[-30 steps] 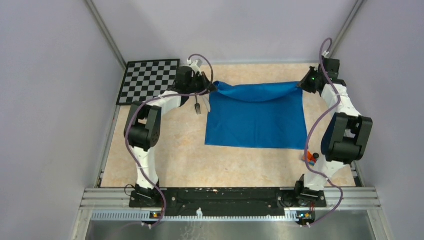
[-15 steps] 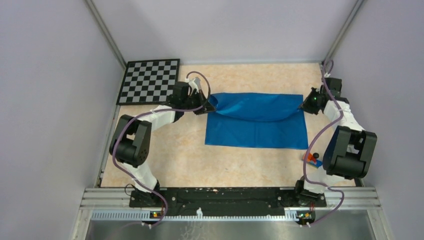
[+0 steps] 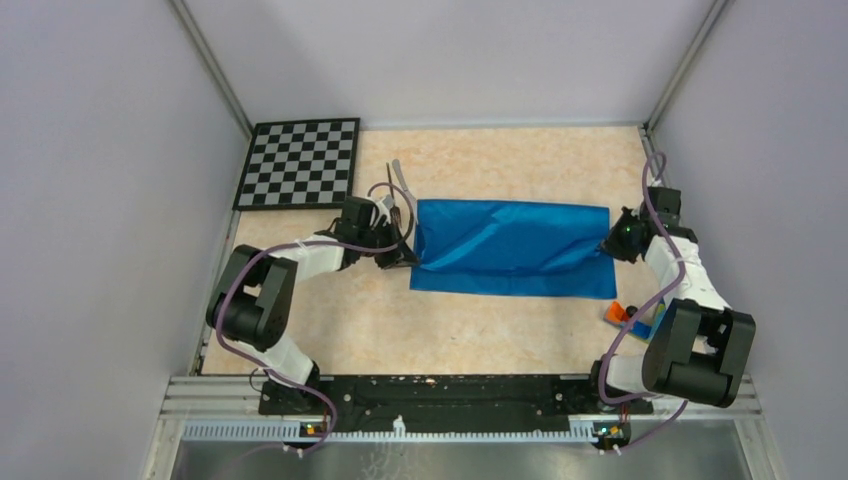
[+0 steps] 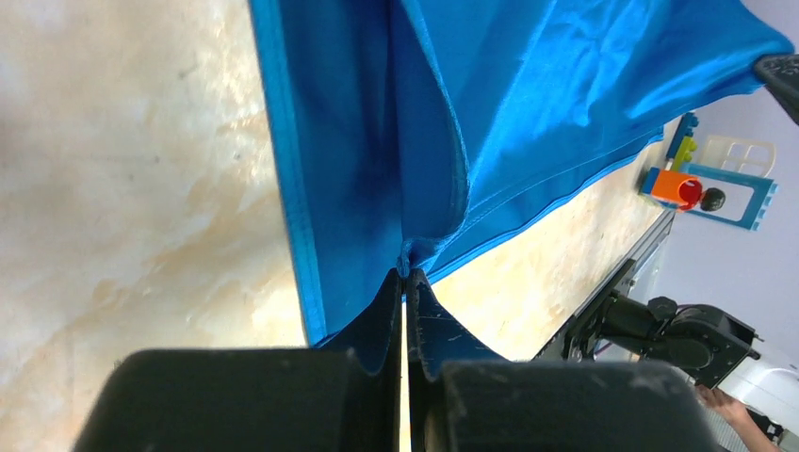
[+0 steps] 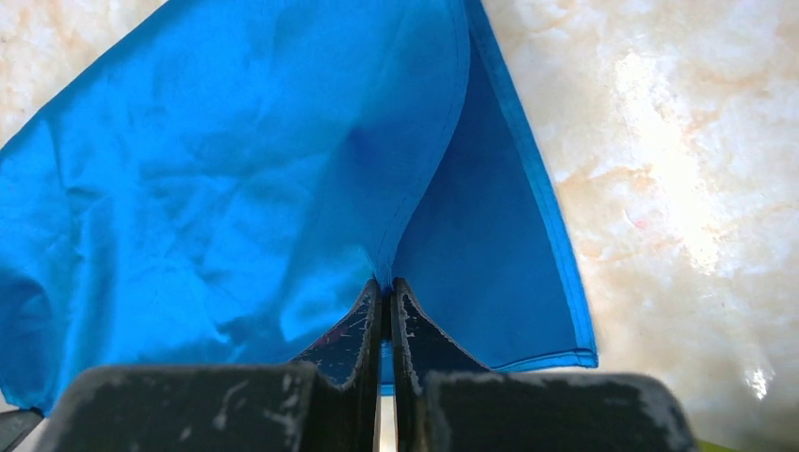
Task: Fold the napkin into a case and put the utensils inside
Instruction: Fold and flatten the napkin at the center of the board.
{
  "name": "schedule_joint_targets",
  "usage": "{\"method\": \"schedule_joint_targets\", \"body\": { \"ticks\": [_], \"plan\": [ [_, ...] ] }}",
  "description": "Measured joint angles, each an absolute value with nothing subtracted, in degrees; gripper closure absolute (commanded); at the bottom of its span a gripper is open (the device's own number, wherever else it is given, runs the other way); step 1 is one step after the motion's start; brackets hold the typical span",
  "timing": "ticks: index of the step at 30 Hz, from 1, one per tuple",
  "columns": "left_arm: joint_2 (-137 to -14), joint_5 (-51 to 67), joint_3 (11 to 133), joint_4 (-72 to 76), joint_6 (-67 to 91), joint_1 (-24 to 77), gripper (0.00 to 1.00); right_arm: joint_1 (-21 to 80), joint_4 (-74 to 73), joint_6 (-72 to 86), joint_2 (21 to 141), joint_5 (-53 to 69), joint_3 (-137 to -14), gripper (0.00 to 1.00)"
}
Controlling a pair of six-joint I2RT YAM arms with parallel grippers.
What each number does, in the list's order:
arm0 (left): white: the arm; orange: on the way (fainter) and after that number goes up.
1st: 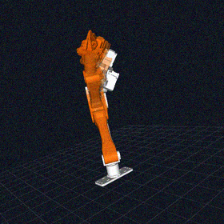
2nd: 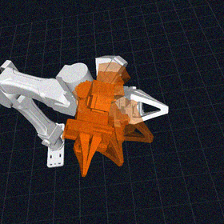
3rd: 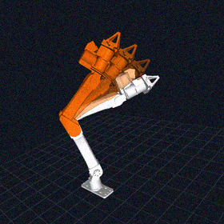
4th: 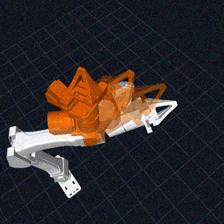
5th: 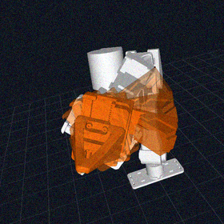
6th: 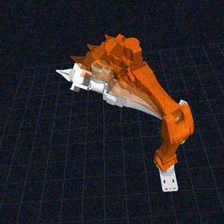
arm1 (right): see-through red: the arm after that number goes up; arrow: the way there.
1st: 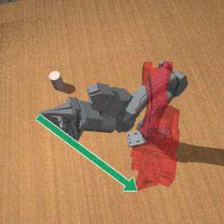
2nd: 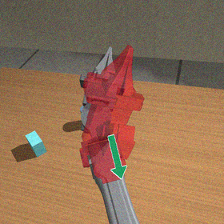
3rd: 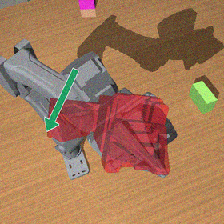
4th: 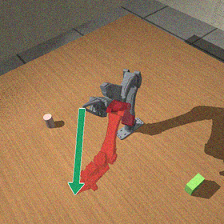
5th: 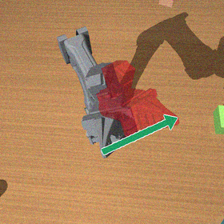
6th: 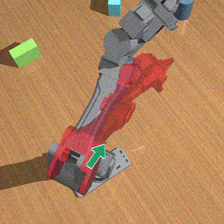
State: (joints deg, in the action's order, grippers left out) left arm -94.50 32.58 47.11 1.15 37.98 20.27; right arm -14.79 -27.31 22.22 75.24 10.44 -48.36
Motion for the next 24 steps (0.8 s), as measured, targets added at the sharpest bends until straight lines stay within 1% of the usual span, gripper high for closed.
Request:
{"method": "schedule_joint_targets", "body": {
  "ticks": [12,24],
  "plan": [
    [-91.98,31.86,43.66,-1.17,37.41,20.34,1.00,-14.81,-30.28,22.61,71.42,5.15,-43.53,1.00],
    [-92.79,32.23,42.19,-0.62,37.54,20.38,1.00,-14.79,-30.79,25.78,73.45,0.54,-42.72,1.00]
  ]
}}
